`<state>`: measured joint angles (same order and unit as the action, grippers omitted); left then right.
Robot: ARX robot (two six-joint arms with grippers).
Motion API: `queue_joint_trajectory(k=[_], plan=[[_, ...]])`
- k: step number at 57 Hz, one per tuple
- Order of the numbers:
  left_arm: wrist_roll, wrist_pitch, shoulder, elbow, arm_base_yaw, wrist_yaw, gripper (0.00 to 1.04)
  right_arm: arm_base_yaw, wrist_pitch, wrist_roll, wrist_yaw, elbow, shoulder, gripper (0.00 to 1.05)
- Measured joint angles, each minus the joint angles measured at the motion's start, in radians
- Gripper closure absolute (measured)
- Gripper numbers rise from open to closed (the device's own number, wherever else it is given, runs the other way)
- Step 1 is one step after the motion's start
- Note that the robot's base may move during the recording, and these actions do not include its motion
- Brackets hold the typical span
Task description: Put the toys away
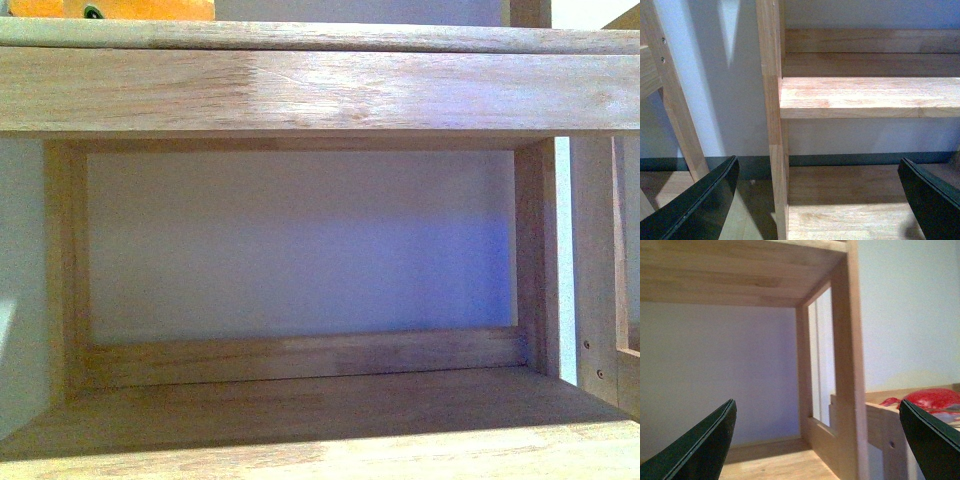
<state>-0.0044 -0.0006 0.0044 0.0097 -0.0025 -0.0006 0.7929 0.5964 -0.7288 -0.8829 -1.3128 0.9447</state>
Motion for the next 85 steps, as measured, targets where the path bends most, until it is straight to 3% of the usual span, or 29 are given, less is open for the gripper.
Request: queue_joint_trajectory(k=[22, 31, 42, 60, 83, 85], plan=[[0.0, 0.0, 0.0, 0.0, 0.0, 0.0, 0.06, -0.235, -0.124, 0.167, 0.146, 0.274, -0.203, 0.06], [0.0, 0.0, 0.0, 0.0, 0.0, 0.0, 0.06, -0.378, -0.278, 0.364, 0.28, 0.364, -0.29, 0.06], [0.0, 0.0, 0.0, 0.0, 0.0, 0.0, 0.06, -0.503, -0.317, 0.564, 0.349, 0.465, -0.368, 0.06], [0.0, 0.0, 0.0, 0.0, 0.0, 0.0, 0.06, -0.599, -0.383, 0.721, 0.387, 0.586, -0.441, 0.06], [0.0, 0.0, 0.0, 0.0, 0.0, 0.0, 0.06, -0.608, -0.384, 0.744, 0.388, 0.608, -0.455, 0.06], [0.0, 0.0, 0.0, 0.0, 0.0, 0.0, 0.06, -0.634, -0.447, 0.743, 0.47, 0.59, -0.454, 0.09]])
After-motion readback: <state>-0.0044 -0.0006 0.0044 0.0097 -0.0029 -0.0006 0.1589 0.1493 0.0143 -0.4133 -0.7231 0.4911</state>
